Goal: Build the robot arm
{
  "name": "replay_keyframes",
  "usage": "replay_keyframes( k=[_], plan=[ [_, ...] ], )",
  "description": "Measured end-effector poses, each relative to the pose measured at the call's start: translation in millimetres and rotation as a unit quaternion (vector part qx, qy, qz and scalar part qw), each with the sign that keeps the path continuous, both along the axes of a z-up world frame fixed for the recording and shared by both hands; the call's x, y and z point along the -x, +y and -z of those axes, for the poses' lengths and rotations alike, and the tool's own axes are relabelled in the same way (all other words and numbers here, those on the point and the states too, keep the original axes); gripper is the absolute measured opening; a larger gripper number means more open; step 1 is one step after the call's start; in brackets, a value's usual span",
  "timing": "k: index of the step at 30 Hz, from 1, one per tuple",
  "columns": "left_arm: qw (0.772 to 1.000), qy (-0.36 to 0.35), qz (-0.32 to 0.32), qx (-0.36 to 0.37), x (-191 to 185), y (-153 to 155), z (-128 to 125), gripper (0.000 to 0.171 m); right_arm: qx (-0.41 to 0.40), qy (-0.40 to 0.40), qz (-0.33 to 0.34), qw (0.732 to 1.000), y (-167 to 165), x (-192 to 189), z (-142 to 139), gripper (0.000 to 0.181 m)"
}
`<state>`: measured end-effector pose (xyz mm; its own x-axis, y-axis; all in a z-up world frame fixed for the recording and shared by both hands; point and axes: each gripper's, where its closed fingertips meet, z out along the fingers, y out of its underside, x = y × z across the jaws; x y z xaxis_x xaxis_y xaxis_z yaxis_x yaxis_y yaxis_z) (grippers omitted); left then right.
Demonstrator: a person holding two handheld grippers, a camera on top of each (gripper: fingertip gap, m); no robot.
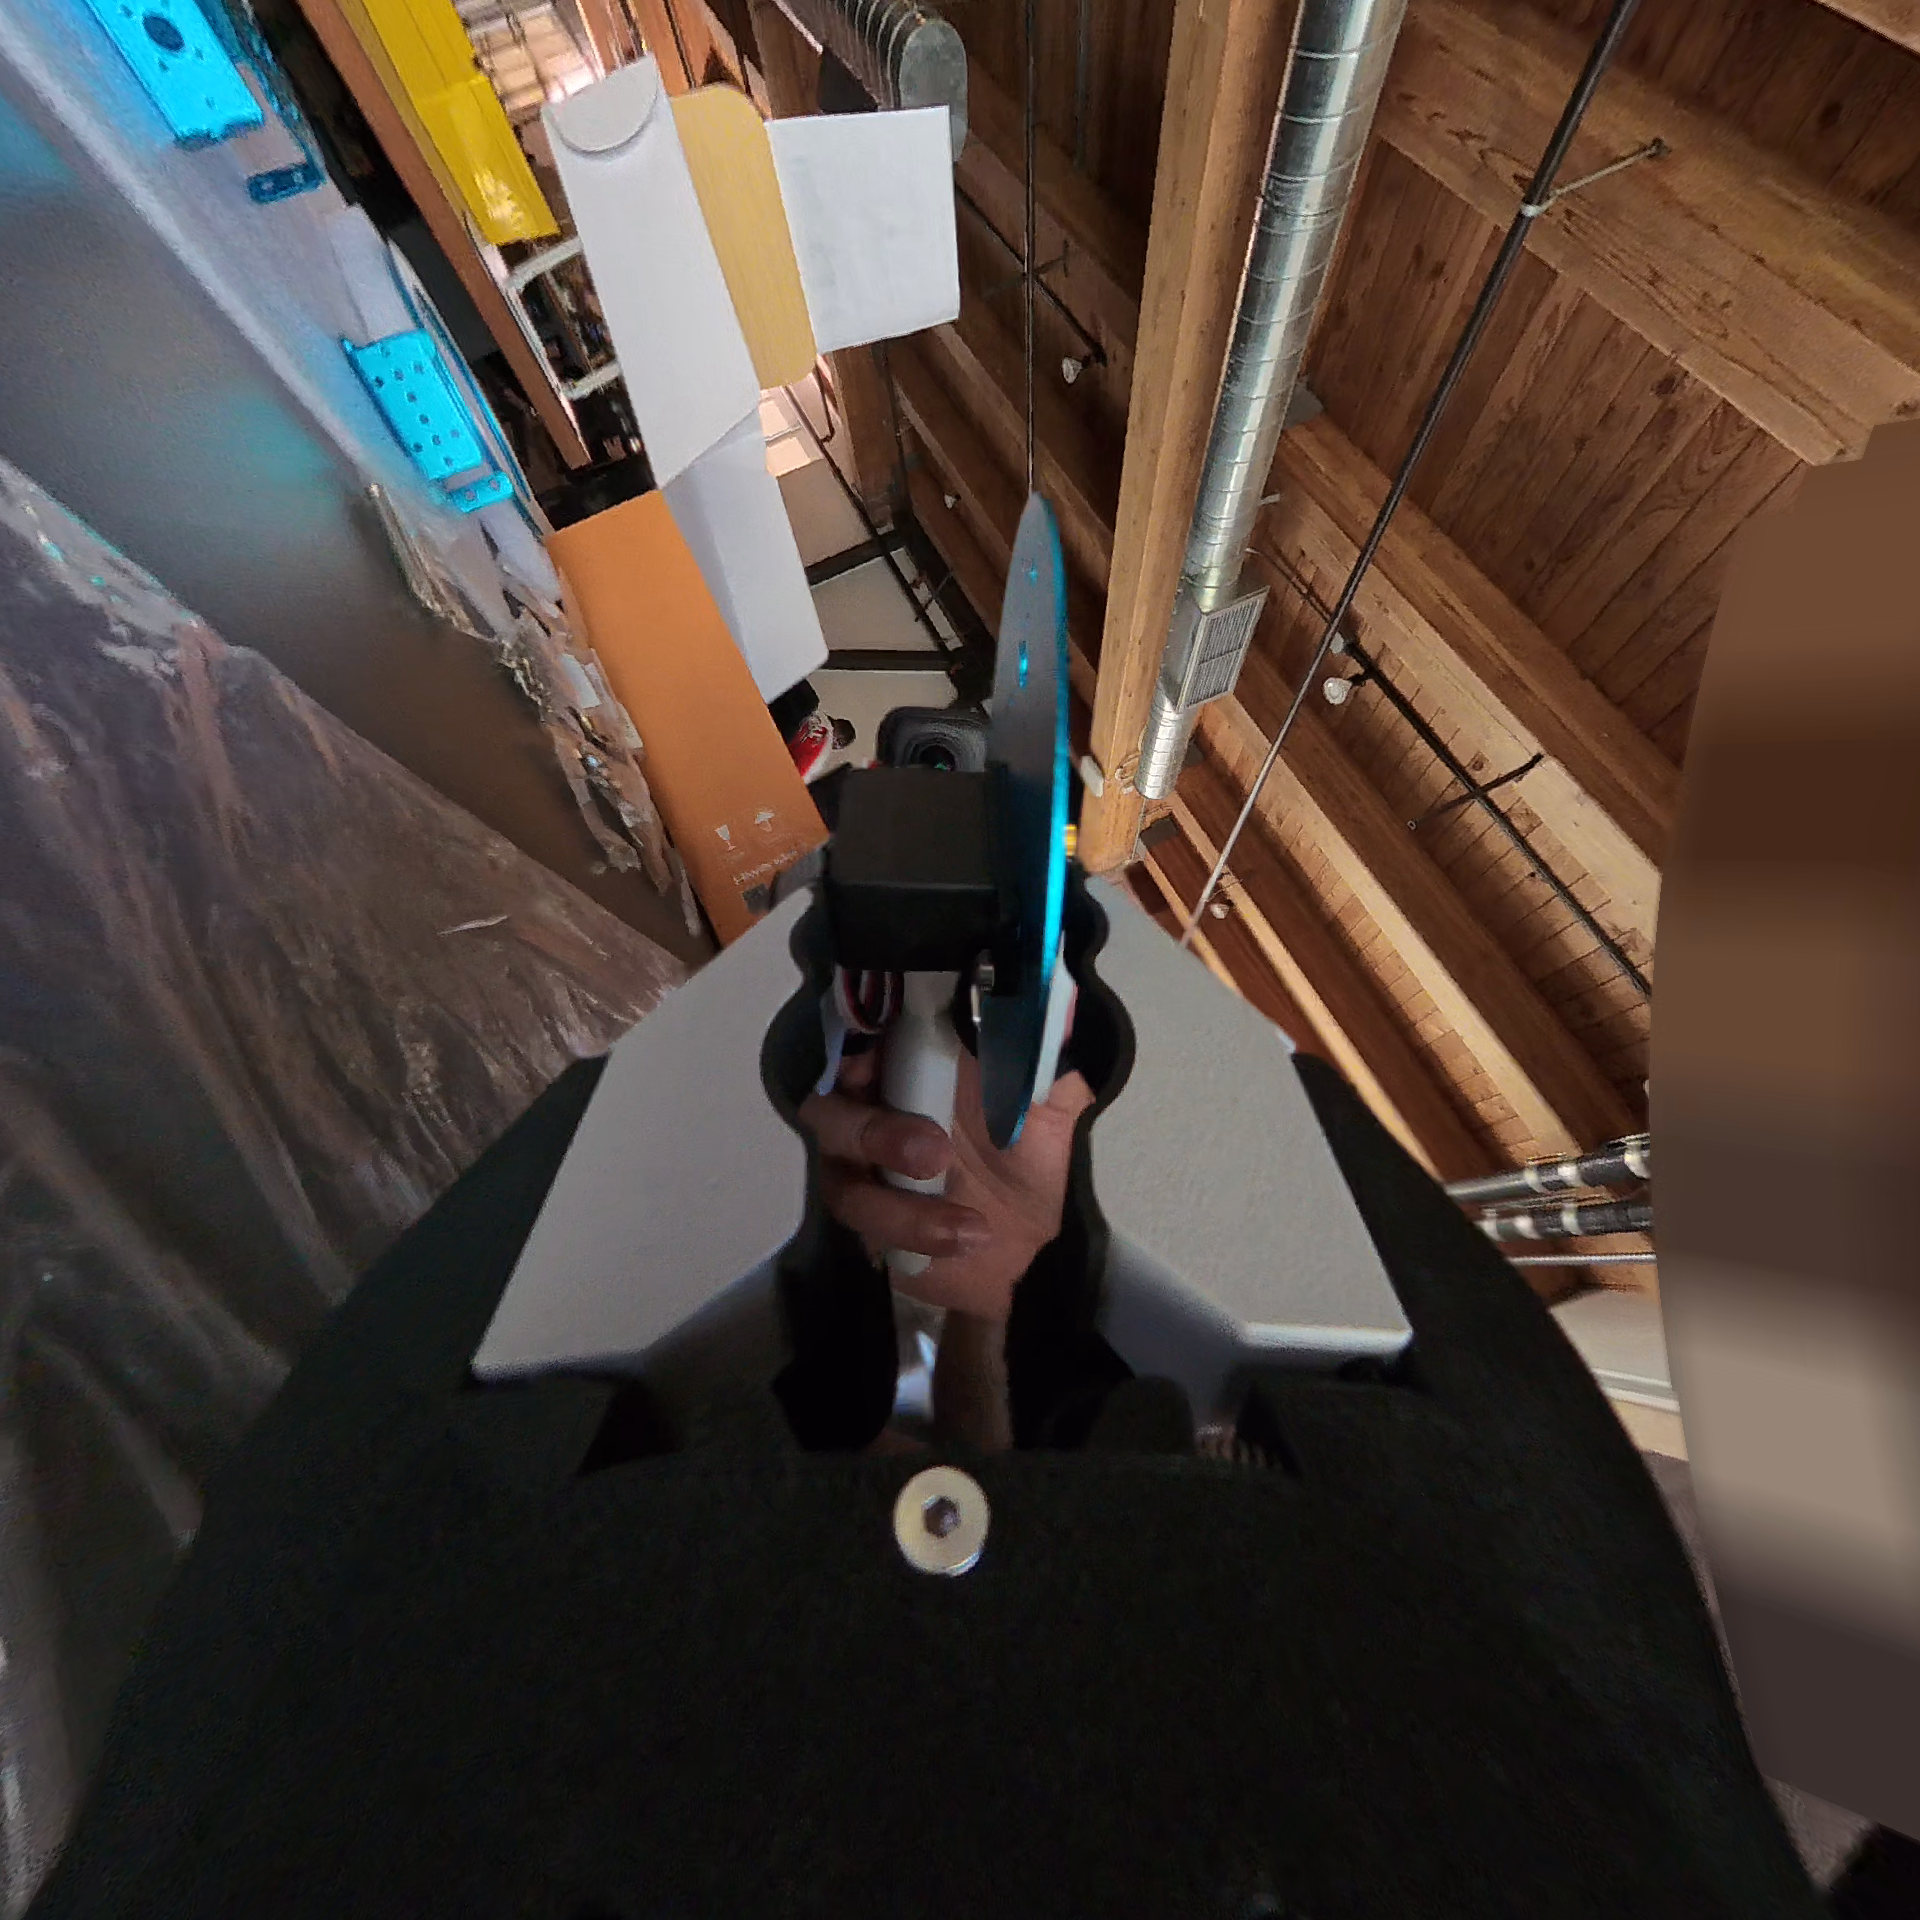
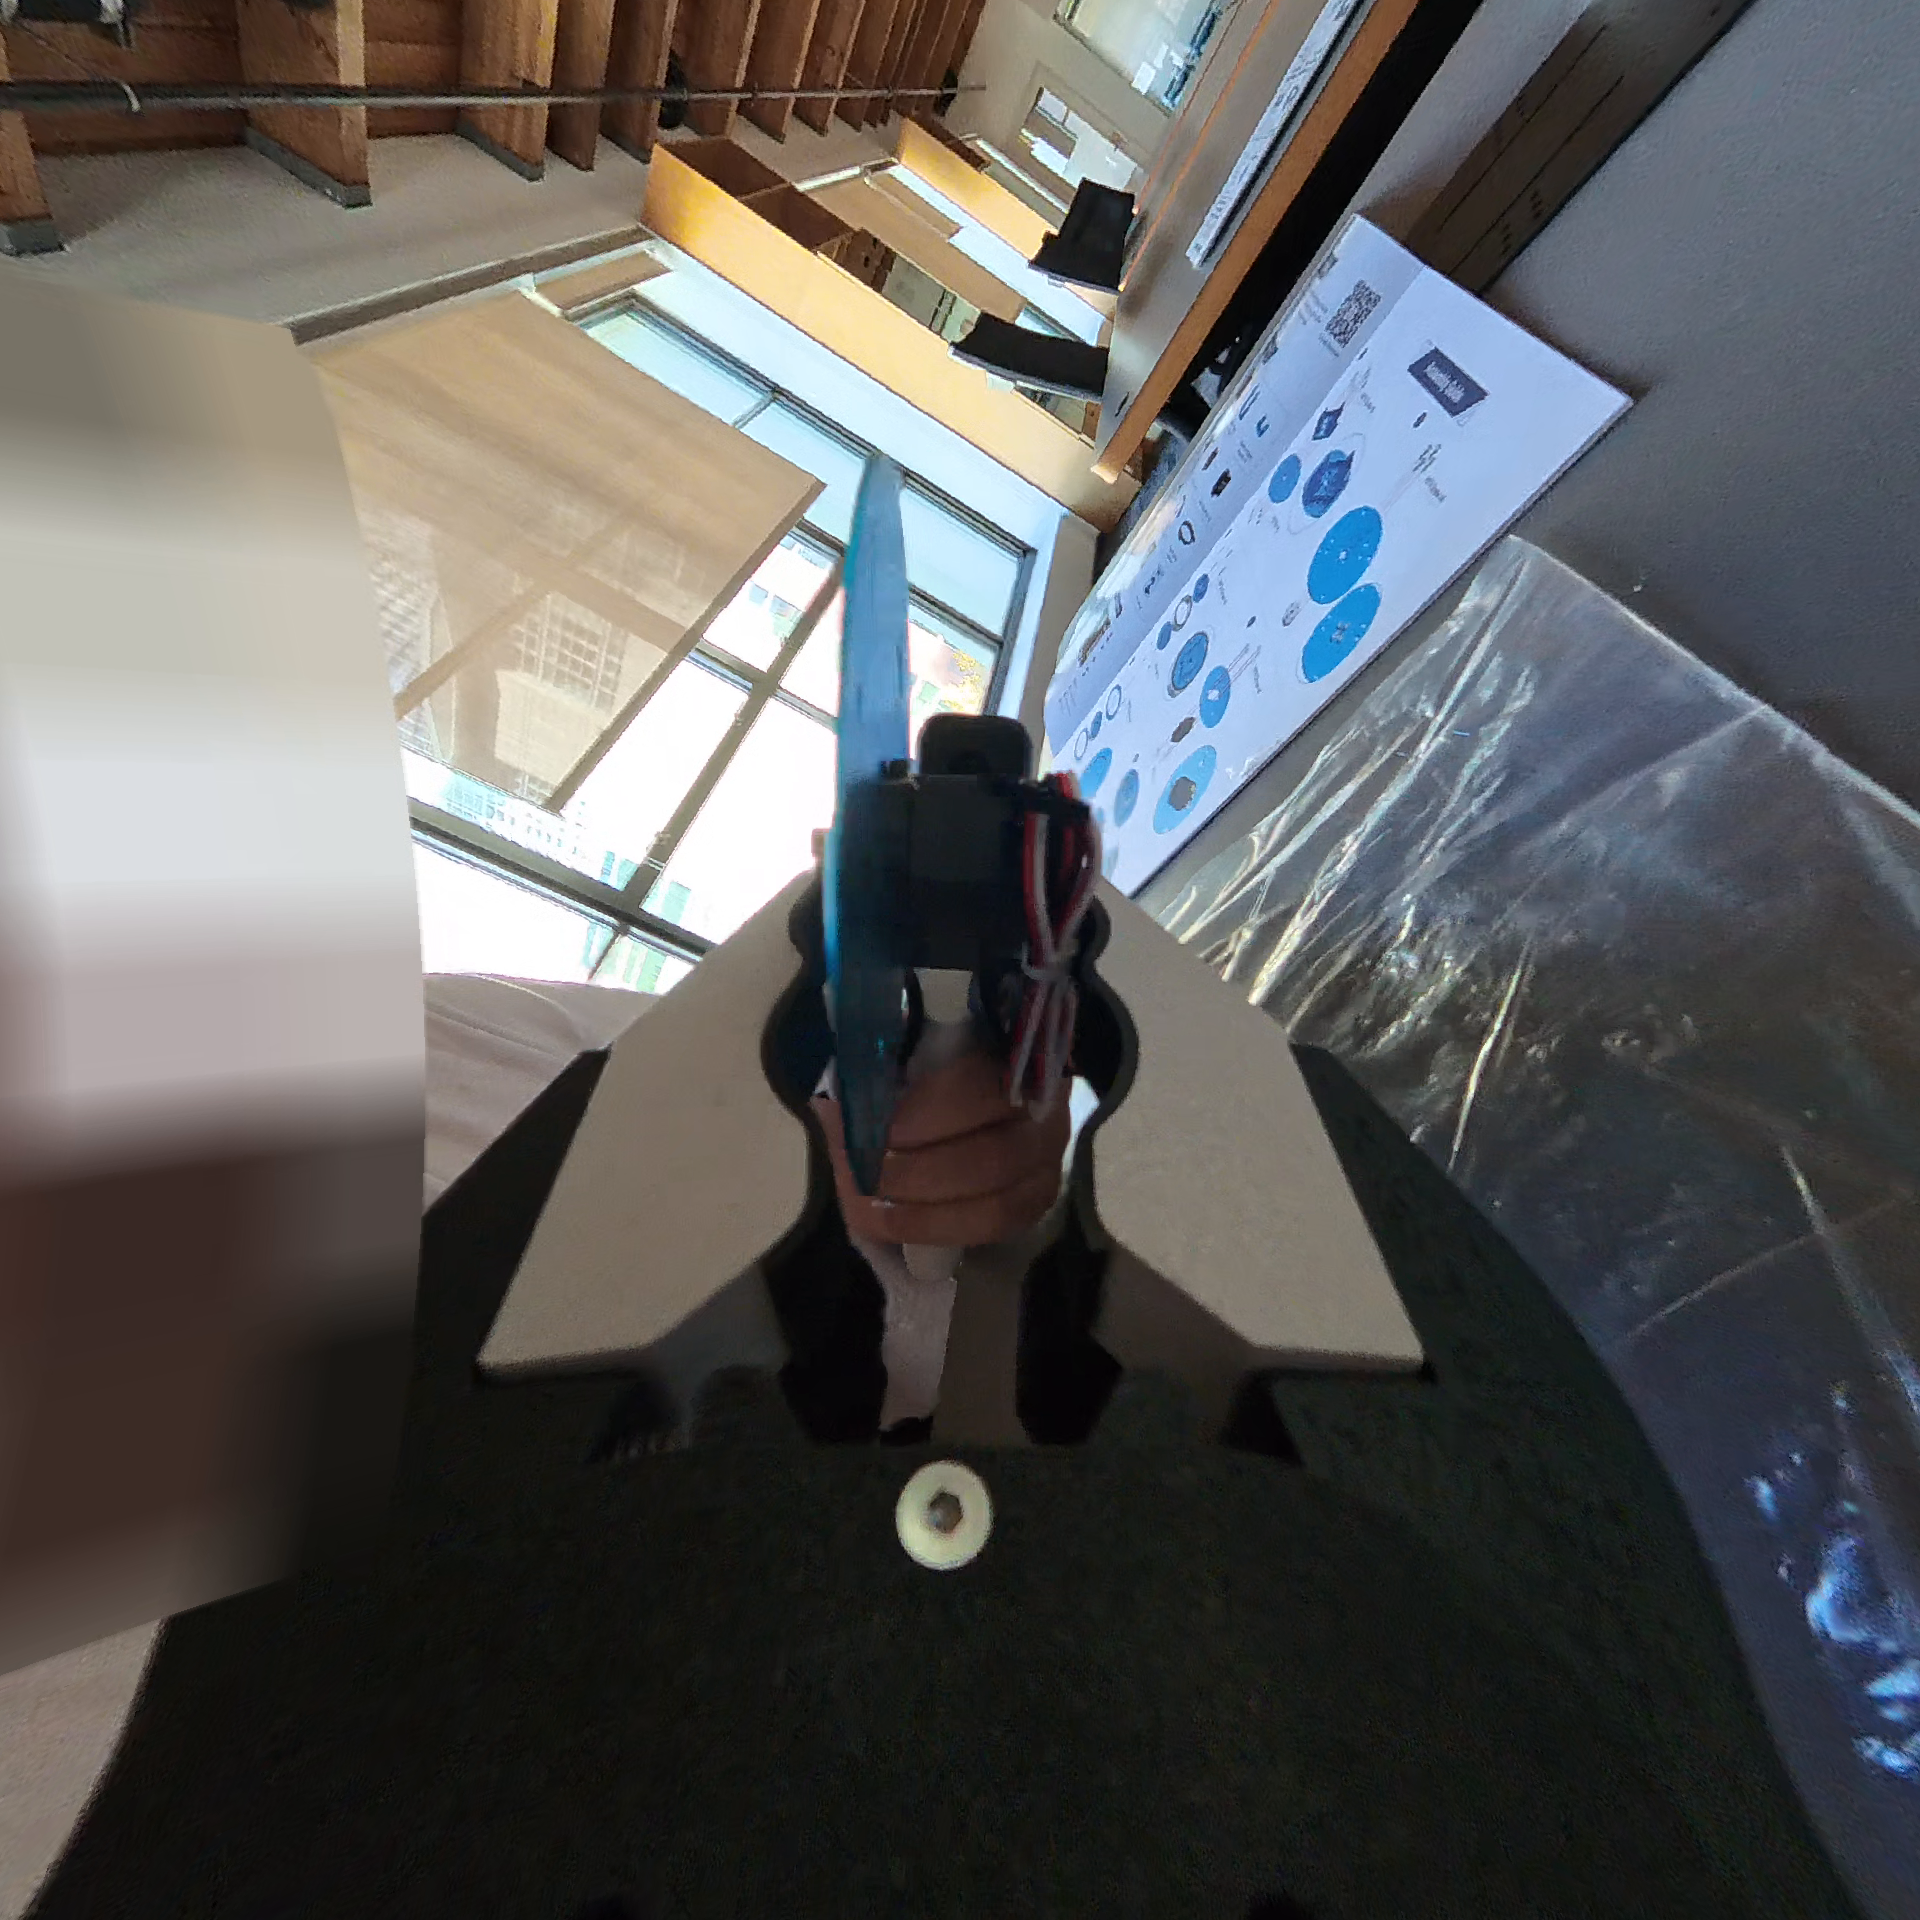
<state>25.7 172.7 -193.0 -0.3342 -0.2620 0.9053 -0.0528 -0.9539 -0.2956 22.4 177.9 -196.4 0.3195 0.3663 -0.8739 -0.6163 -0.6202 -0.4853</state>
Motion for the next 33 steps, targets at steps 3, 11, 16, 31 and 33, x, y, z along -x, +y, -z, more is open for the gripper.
replay_keyframes(
  k=[3, 11, 16, 31, 33],
  plan=[
    [0.999, 0.014, 0.035, 0.011, -1.7, -7.5, 5.5, 0.044, 0.015, 0.027, -0.016, 0.999, -1.6, -3.4, 5.2, 0.042],
    [0.993, 0.05, 0.053, -0.098, 6.6, -6.2, 6.2, 0.043, -0.006, 0.046, -0.051, 0.998, -4.9, -2.4, 3.3, 0.042],
    [0.987, 0.071, 0.043, -0.141, 16.1, 14.7, 8.1, 0.045, -0.001, 0.031, -0.074, 0.997, -6.8, 2.0, 10.9, 0.042],
    [0.904, 0.147, 0.253, -0.311, 19.5, -2.1, 15.8, 0.037, 0.013, -0.121, -0.131, 0.984, -14.0, 29.3, 34.1, 0.042],
    [0.902, 0.144, 0.259, -0.315, 16.3, -1.9, 16.0, 0.031, 0.016, -0.123, -0.132, 0.983, -14.1, 30.1, 37.1, 0.042]
  ],
)
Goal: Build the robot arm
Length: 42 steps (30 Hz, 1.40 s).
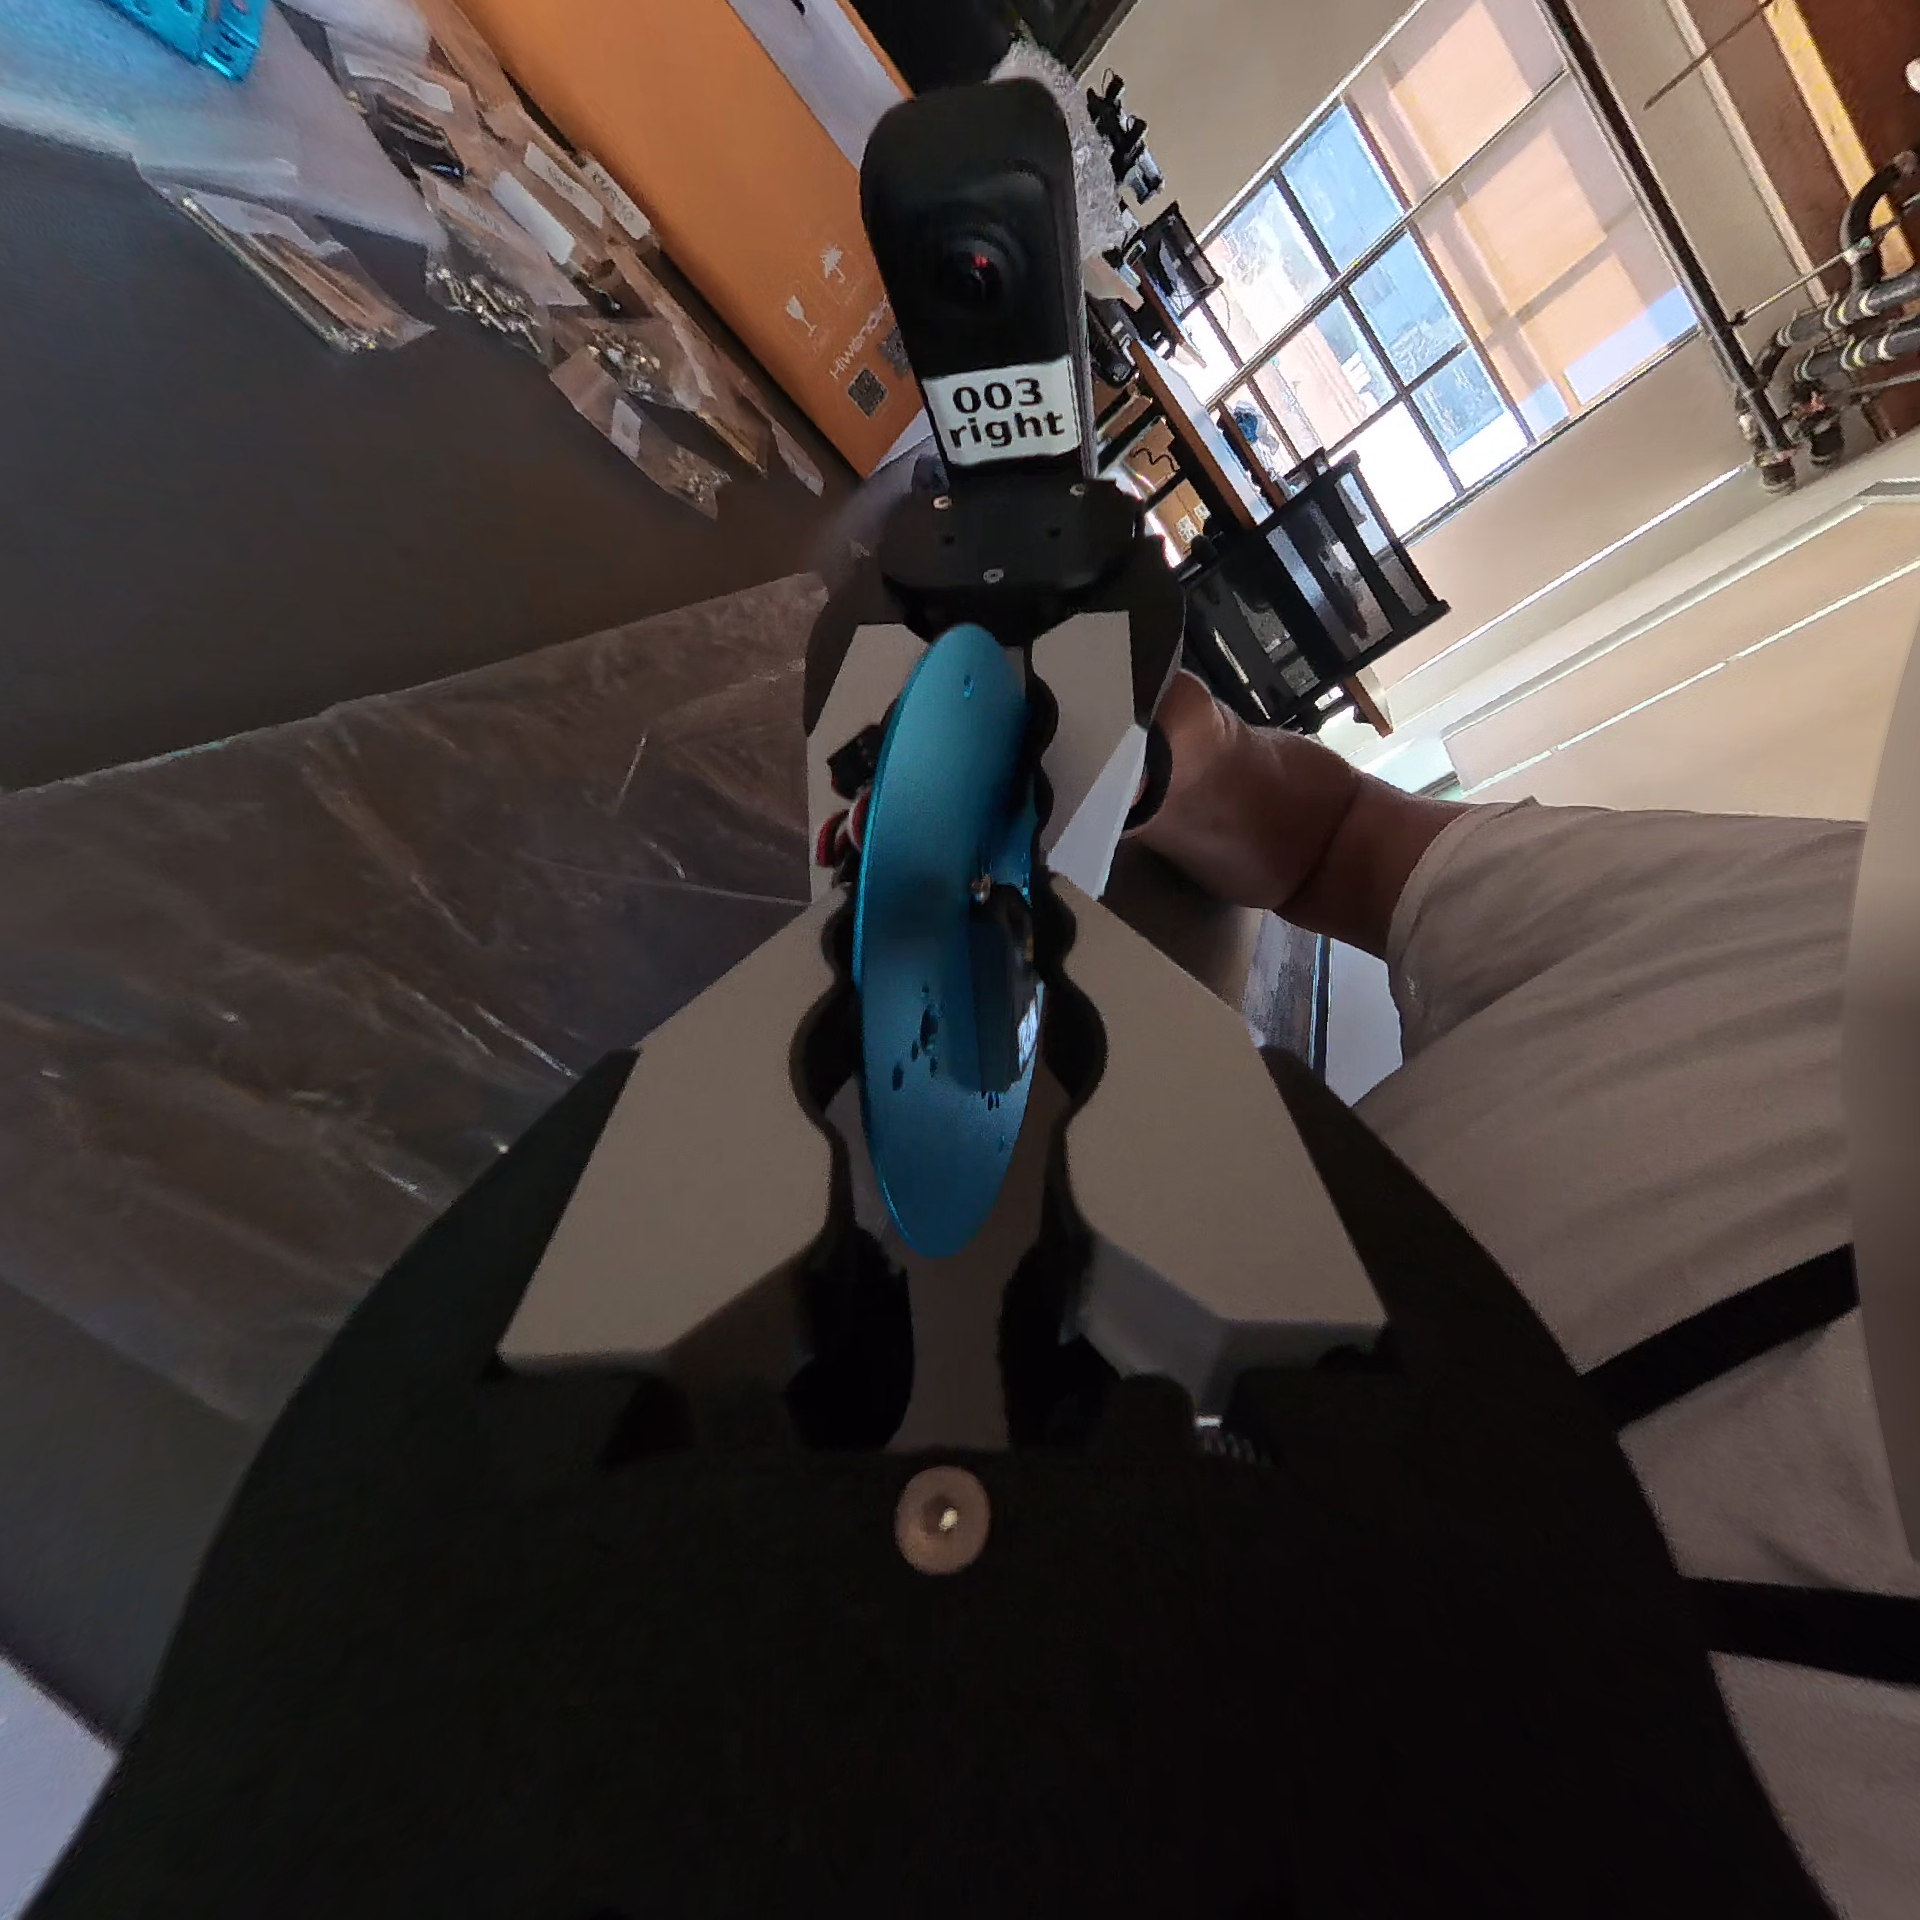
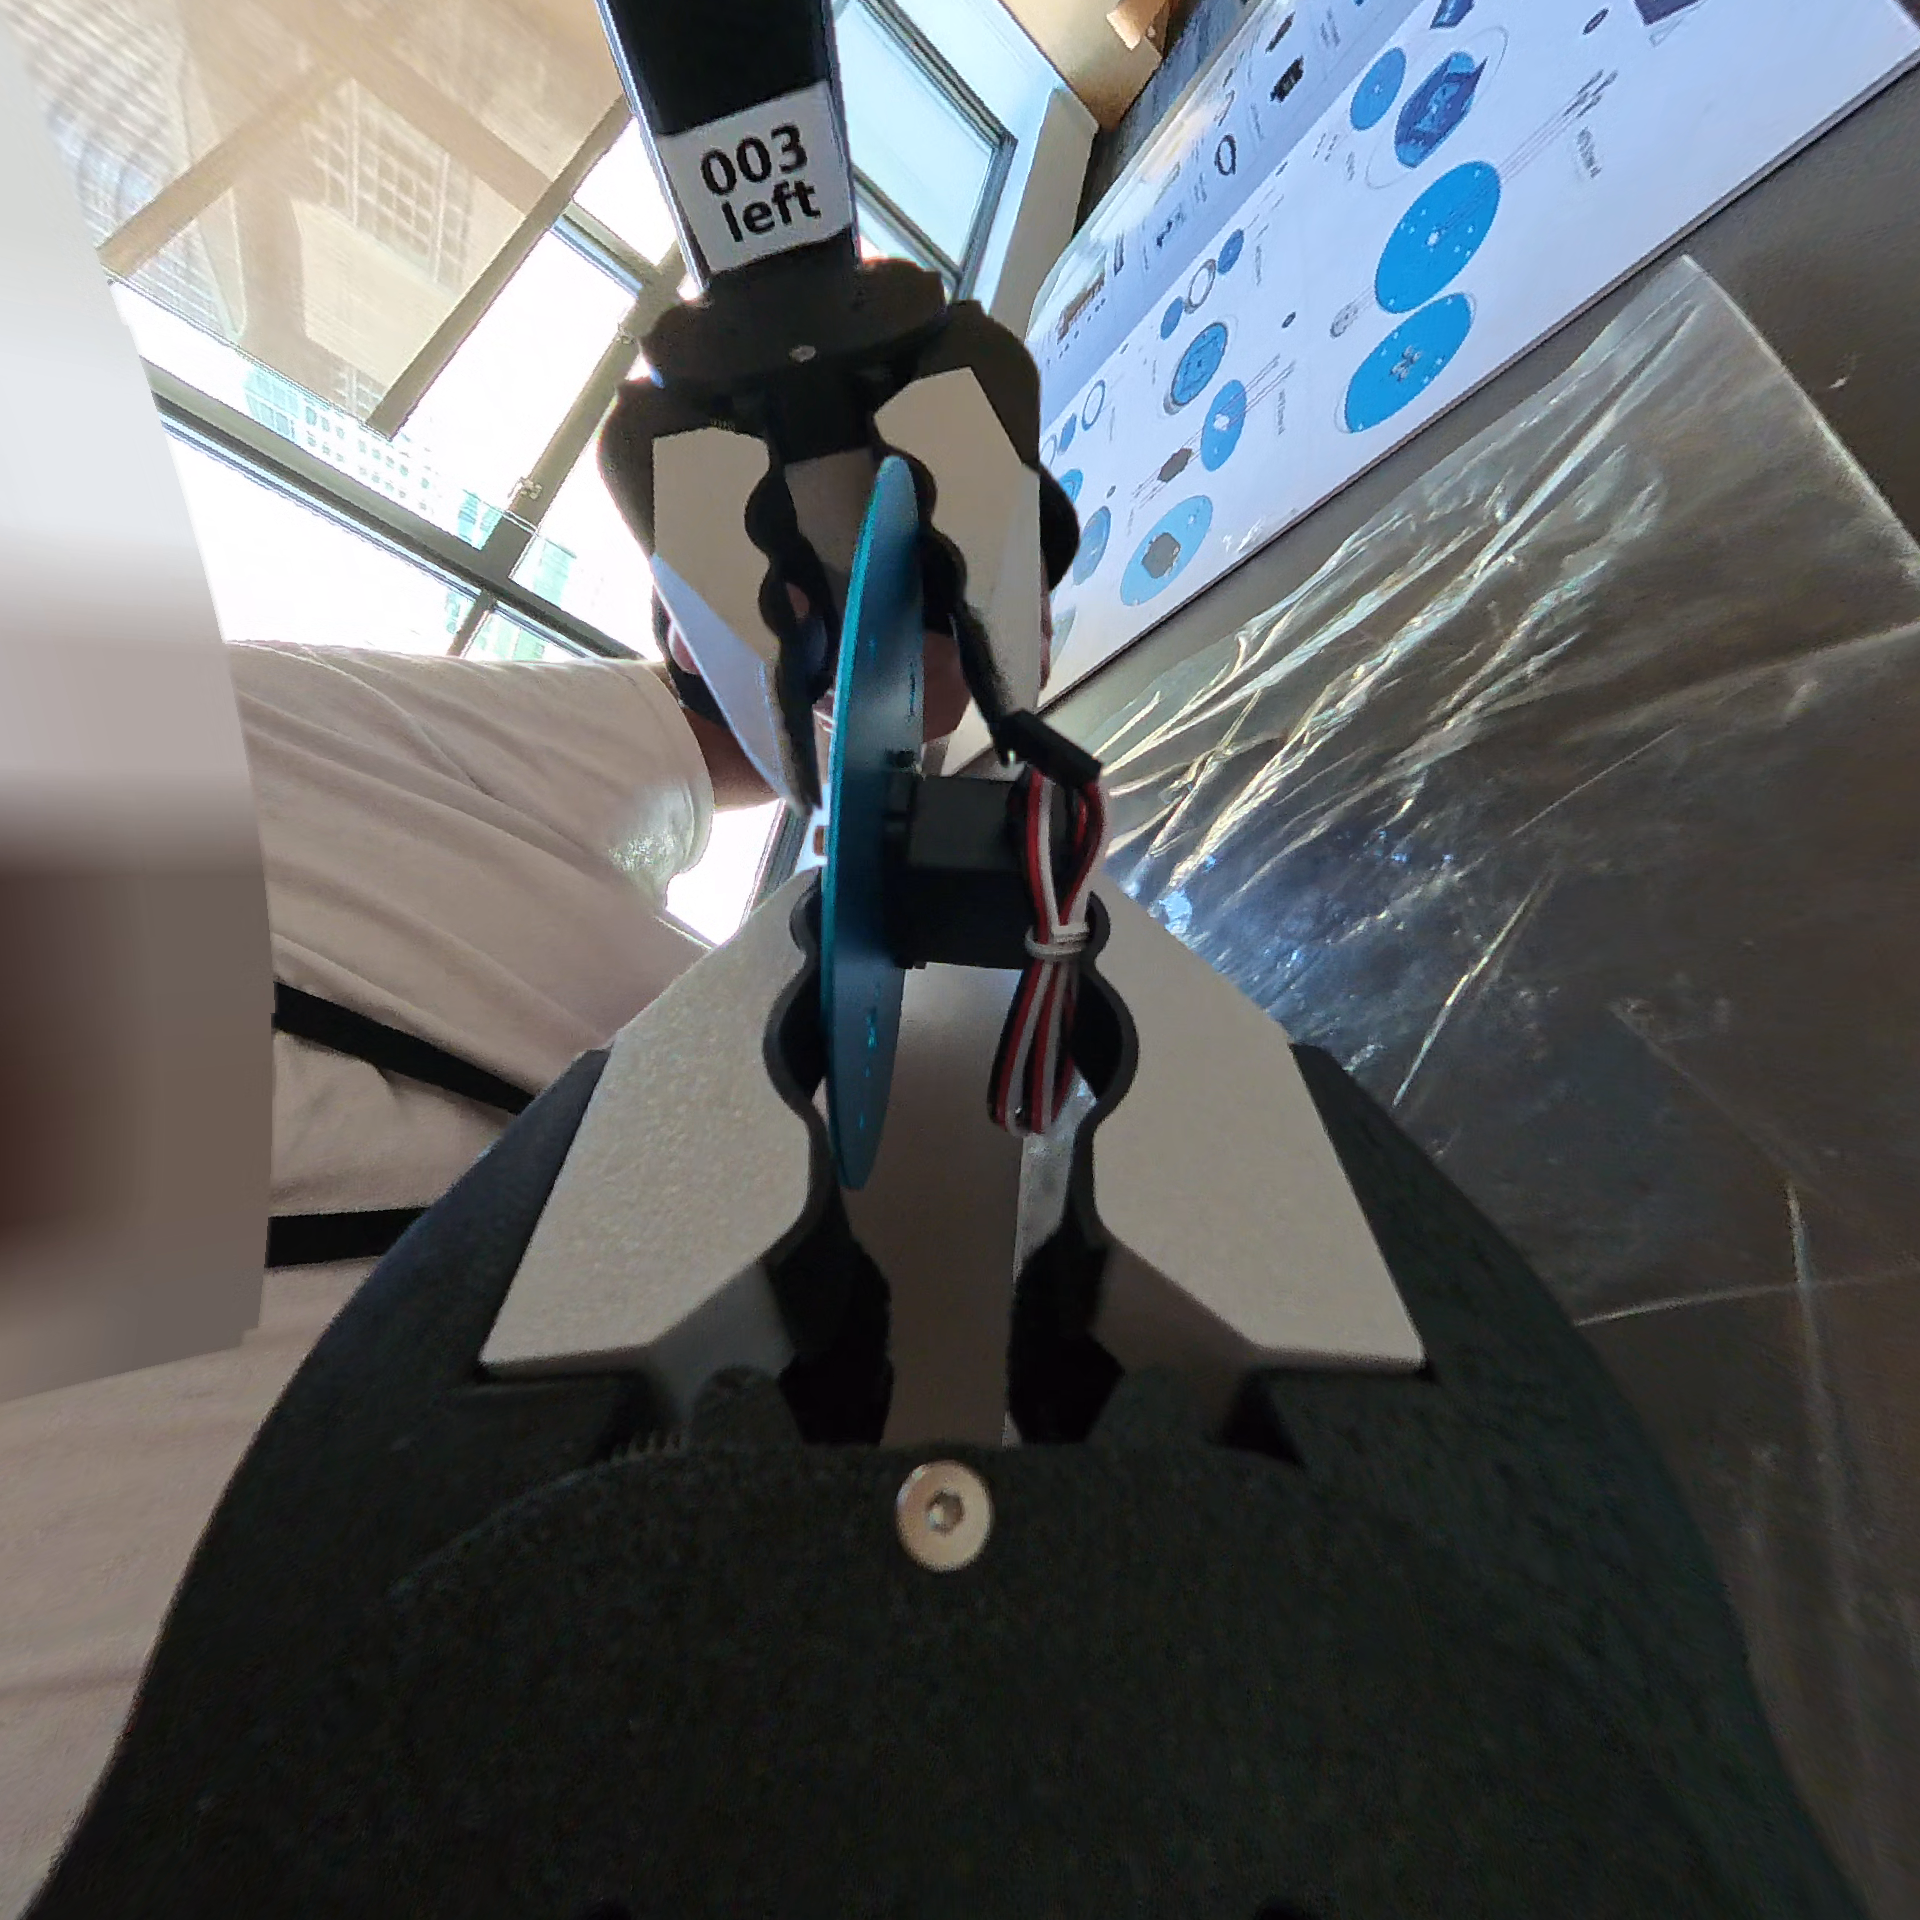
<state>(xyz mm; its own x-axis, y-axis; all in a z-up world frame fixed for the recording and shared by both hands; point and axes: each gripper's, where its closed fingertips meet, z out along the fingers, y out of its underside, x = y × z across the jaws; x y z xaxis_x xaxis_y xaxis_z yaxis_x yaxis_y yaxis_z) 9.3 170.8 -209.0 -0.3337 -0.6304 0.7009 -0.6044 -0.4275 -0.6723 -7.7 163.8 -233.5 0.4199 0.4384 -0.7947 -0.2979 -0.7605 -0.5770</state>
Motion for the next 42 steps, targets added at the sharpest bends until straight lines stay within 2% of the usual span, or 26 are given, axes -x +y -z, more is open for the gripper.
replay_keyframes(
  k=[2, 12, 16, 19, 22, 26, 30, 34, 36, 42],
  plan=[
    [1.0, -0.001, 0.005, 0.003, -1.3, 1.7, -0.3, 0.021, 0.002, 0.004, 0.0, 1.0, 0.0, -0.2, 0.9, 0.041],
    [0.998, -0.018, 0.049, -0.028, 3.5, -3.2, 1.2, 0.012, -0.003, -0.008, -0.009, 1.0, -1.5, 1.0, 0.9, 0.042],
    [0.993, -0.041, 0.077, -0.078, 6.2, -5.9, -0.1, 0.012, -0.025, -0.068, -0.014, 0.997, -2.3, 2.1, 2.8, 0.041],
    [0.983, -0.085, 0.102, -0.124, 6.8, -7.6, -7.0, 0.01, -0.055, -0.119, -0.01, 0.991, -1.2, -1.1, -2.1, 0.041],
    [0.961, -0.151, 0.131, -0.188, 6.1, -11.6, -13.8, 0.007, -0.106, -0.218, -0.01, 0.97, -0.7, -8.7, -7.9, 0.041],
    [0.903, -0.243, 0.159, -0.316, 0.9, -16.8, -10.3, 0.004, -0.17, -0.374, -0.007, 0.912, 0.4, -23.4, -5.7, 0.041],
    [0.848, -0.336, 0.169, -0.372, 1.9, -22.2, -9.8, 0.003, -0.216, -0.403, -0.008, 0.889, -2.3, -26.9, -8.9, 0.041],
    [0.798, -0.407, 0.17, -0.411, 7.3, -25.7, -1.3, 0.001, -0.26, -0.45, -0.021, 0.854, -3.4, -25.2, -3.7, 0.041],
    [0.788, -0.417, 0.166, -0.421, 9.3, -26.2, 1.8, 0.001, -0.274, -0.459, -0.023, 0.845, -3.0, -24.1, -2.0, 0.042],
    [0.788, -0.41, 0.167, -0.427, 12.1, -26.3, 12.0, 0.001, -0.283, -0.453, -0.03, 0.845, -2.4, -20.7, 7.2, 0.042]
  ],
)
